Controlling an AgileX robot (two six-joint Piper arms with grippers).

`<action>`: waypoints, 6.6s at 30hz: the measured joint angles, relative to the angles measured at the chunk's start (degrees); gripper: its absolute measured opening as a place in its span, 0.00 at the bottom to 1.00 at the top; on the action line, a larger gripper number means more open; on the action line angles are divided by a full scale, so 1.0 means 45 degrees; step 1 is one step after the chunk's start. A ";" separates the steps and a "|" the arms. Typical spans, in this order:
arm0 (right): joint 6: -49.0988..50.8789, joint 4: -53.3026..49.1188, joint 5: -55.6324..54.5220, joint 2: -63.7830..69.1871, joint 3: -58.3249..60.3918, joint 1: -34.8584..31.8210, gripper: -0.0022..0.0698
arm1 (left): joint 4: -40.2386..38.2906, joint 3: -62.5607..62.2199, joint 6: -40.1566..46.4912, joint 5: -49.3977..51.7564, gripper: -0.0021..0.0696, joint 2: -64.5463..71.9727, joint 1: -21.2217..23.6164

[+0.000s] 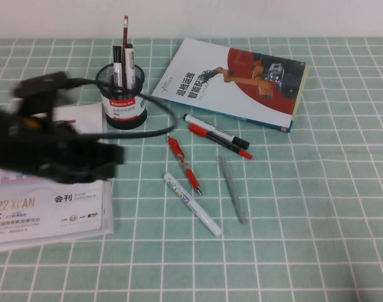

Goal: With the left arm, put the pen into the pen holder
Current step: Pick up the pen on the table, then place the pen onto the pen holder

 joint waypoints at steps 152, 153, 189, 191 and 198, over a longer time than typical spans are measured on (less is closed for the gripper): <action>0.0000 0.0000 0.0000 0.0000 0.0000 0.0000 0.00 | -0.4135 -0.0043 1.0099 -1.2229 0.17 0.1505 -0.3734; 0.0000 0.0000 0.0000 0.0000 0.0000 0.0000 0.00 | -0.3779 -0.0013 0.9759 -1.2479 0.17 0.1559 -0.3661; 0.0000 0.0000 0.0000 0.0000 0.0000 0.0000 0.00 | 0.5234 -0.3889 -0.2064 -1.5729 0.17 0.8278 0.0245; 0.0000 0.0000 0.0000 0.0000 0.0000 0.0000 0.00 | 0.5234 -0.3898 -0.2064 -1.5729 0.17 0.8278 0.0270; 0.0000 0.0000 0.0000 0.0000 0.0000 0.0000 0.00 | 0.5234 -0.3951 -0.2064 -1.5921 0.17 0.8395 0.0433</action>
